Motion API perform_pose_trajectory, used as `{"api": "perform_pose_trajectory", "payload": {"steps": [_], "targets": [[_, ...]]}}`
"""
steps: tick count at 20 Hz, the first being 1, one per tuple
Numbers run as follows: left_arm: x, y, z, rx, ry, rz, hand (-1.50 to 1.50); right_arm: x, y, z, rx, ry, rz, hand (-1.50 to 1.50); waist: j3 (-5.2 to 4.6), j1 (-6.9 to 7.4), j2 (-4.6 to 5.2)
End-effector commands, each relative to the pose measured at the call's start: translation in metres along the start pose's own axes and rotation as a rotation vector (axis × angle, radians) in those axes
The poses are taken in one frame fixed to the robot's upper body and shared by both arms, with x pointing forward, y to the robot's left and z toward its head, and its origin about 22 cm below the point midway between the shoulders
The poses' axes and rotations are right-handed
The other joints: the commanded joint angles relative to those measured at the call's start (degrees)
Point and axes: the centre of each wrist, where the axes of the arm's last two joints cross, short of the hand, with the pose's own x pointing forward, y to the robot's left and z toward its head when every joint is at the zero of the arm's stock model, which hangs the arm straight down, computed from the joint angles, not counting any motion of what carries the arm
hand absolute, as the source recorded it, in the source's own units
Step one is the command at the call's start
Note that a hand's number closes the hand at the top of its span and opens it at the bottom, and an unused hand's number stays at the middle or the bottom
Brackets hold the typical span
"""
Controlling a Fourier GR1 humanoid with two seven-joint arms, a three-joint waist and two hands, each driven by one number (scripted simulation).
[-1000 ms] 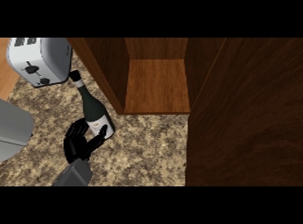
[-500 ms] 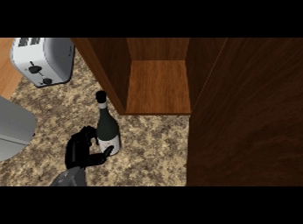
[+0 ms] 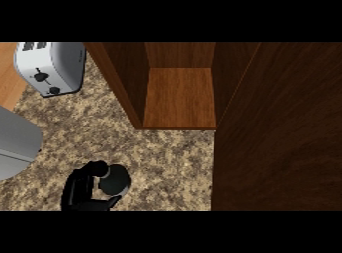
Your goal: Pick up the wine, place it into the cabinet and close the cabinet
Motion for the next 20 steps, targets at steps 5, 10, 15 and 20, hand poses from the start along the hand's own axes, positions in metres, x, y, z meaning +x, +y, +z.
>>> {"api": "perform_pose_trajectory", "payload": {"steps": [5,10,15,20], "targets": [[0.034,-0.026,0.030,-0.043,-0.065,0.077,1.50,-0.007,0.001,0.002,0.019,-0.024,-0.024,-1.50,-0.32,-0.15,0.52],[0.083,-0.044,0.015,-0.080,-0.042,0.101,1.50,-0.001,-0.006,0.000,0.015,-0.005,-0.016,-1.50,-0.35,-0.34,0.58],[0.118,-0.079,0.012,-0.093,-0.056,0.106,1.50,0.002,-0.005,-0.010,0.005,0.018,-0.034,-1.50,-0.38,-0.32,0.63],[0.136,-0.108,-0.023,-0.082,-0.099,0.089,1.50,0.004,-0.022,-0.010,0.010,-0.003,-0.024,-1.50,-0.39,-0.67,0.70]]}}
